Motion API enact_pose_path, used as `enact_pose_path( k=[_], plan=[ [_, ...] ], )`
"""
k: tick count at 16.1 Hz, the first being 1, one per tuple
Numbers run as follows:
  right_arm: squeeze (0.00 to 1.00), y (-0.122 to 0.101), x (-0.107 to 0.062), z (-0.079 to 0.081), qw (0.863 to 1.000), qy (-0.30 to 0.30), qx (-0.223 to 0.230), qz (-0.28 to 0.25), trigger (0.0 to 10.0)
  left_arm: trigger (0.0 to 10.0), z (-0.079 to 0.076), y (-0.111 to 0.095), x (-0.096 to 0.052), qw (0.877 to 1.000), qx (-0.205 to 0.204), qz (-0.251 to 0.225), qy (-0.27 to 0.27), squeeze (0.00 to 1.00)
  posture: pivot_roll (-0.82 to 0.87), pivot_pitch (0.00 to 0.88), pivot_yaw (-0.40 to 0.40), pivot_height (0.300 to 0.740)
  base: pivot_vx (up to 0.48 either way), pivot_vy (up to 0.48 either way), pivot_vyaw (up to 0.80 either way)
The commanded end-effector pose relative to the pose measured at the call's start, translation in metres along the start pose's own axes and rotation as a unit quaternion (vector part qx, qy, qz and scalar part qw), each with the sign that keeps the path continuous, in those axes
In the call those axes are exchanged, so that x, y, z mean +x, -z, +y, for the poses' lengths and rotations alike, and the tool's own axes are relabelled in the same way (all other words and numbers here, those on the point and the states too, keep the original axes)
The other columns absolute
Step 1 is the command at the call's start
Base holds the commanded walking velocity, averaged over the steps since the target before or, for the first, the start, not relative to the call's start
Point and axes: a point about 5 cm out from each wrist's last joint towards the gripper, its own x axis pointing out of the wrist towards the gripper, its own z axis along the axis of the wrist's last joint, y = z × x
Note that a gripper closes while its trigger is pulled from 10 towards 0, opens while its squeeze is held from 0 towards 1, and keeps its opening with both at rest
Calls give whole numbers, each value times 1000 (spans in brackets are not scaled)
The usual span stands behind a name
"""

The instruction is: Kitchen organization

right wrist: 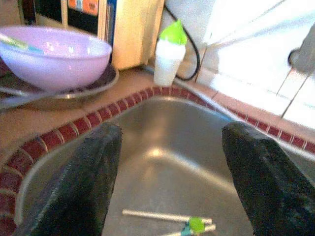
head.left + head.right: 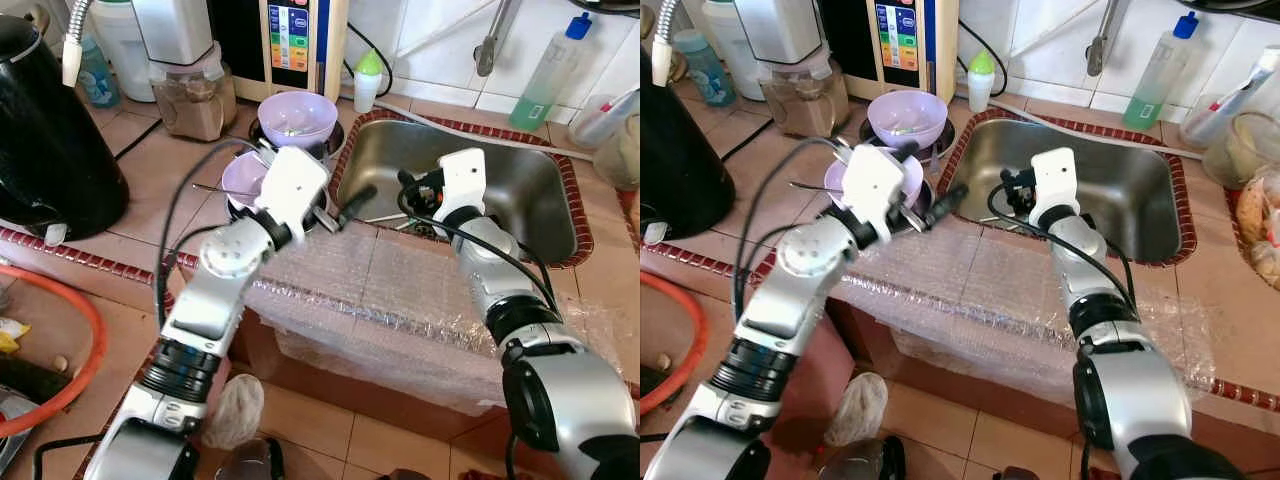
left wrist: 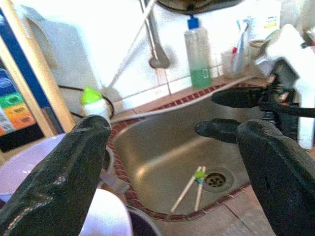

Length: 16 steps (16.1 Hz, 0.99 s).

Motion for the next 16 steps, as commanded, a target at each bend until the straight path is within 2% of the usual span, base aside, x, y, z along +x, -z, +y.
enact_pose_path(
  k=[1, 2, 3, 4, 5, 6, 7, 8, 10, 13, 16],
  plan=[
    [1000, -8, -2, -2, 999, 6, -8, -31, 10000, 10000, 4, -11, -2, 999, 15, -30, -17, 1000, 21, 20, 14, 740, 0, 0, 0],
    [1000, -6, -11, -4, 998, 19, -37, -46, 10000, 10000, 6, -17, -10, 997, 21, -53, -51, 1000, 19, 13, 11, 740, 0, 0, 0],
    [1000, -5, -16, -5, 997, 26, -47, -53, 10000, 10000, 7, -18, -14, 996, 21, -61, -67, 1000, 19, 13, 11, 740, 0, 0, 0],
    [1000, -5, -19, -5, 997, 28, -46, -59, 10000, 10000, 6, -18, -16, 995, 18, -64, -70, 929, 17, 9, 8, 740, 0, 0, 0],
    [1000, -1, -28, -5, 996, 33, -51, -61, 10000, 10000, 9, -17, -25, 993, 6, -68, -96, 0, 13, 8, 8, 740, 0, 0, 0],
    [1000, 1, -39, -3, 995, 32, -63, -66, 10000, 10000, 13, -11, -35, 990, -14, -60, -129, 0, 8, 1, 9, 740, 0, 0, 0],
    [871, 2, -47, -2, 995, 31, -66, -67, 10000, 10000, 14, -8, -42, 987, -23, -55, -146, 0, 3, 0, 12, 740, 0, 0, 0],
    [314, 1, -50, -1, 995, 30, -71, -69, 10000, 10000, 14, -7, -45, 987, -21, -54, -153, 0, -1, 0, 15, 740, 0, 0, 0],
    [0, -1, -57, 4, 994, 30, -71, -72, 10000, 10000, 15, -6, -53, 984, -23, -51, -171, 0, -1, 0, 12, 740, 0, -240, 0],
    [0, -4, -59, 11, 994, 61, -35, -80, 10000, 10000, 13, -8, -57, 982, -25, -53, -181, 0, 22, 0, 3, 740, 0, -480, 0],
    [0, -9, -56, 12, 987, 128, -19, -93, 10000, 10000, 13, -7, -62, 978, -29, -49, -202, 0, 23, 0, 11, 740, 0, -480, 0]
  ],
)
